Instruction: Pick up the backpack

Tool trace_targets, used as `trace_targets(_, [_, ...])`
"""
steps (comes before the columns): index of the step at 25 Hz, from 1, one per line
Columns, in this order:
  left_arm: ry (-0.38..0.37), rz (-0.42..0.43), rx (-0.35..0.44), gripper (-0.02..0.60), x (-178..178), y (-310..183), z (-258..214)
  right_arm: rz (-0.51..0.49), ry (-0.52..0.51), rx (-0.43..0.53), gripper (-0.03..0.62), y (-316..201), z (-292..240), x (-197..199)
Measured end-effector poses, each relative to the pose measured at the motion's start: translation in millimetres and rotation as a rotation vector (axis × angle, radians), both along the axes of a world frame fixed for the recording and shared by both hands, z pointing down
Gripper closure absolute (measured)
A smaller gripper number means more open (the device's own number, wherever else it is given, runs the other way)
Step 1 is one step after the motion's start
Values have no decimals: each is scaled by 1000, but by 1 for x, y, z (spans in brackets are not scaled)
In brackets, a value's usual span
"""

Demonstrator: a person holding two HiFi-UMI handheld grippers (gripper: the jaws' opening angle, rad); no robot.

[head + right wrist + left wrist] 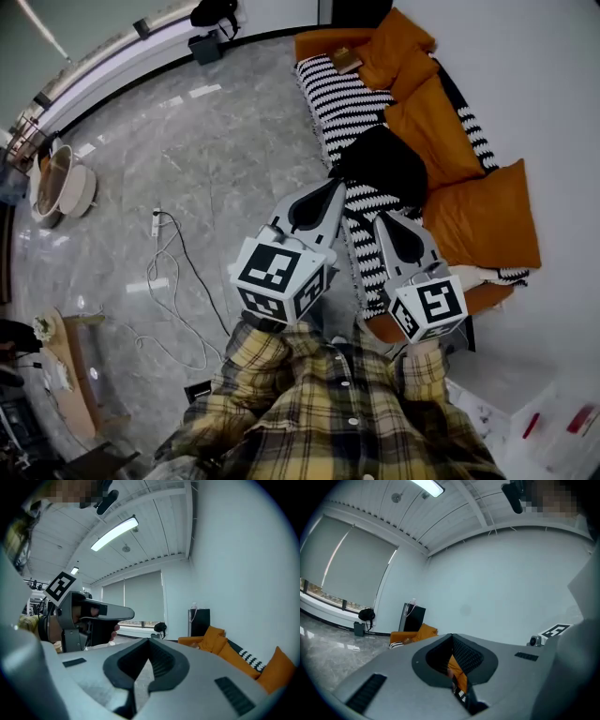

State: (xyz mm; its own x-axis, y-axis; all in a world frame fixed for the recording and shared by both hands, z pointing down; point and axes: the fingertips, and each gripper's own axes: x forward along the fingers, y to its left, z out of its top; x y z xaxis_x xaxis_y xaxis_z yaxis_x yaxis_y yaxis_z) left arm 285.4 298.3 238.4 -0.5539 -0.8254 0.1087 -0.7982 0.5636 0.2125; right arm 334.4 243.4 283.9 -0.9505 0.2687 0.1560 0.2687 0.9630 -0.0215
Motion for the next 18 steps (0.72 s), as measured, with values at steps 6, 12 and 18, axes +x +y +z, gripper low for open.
trace_targets(6, [-13,22,-24,563,-83,4,-5,28,-4,-8,579,4,-5,-81])
trace_targets(12, [-17,33,-29,563,-138,13,-3,64,-1,-18,579,3,-1,-131])
trace_targets(18, [-8,30,-31,563,-168,30,5,79,8,-20,579,12,3,-162])
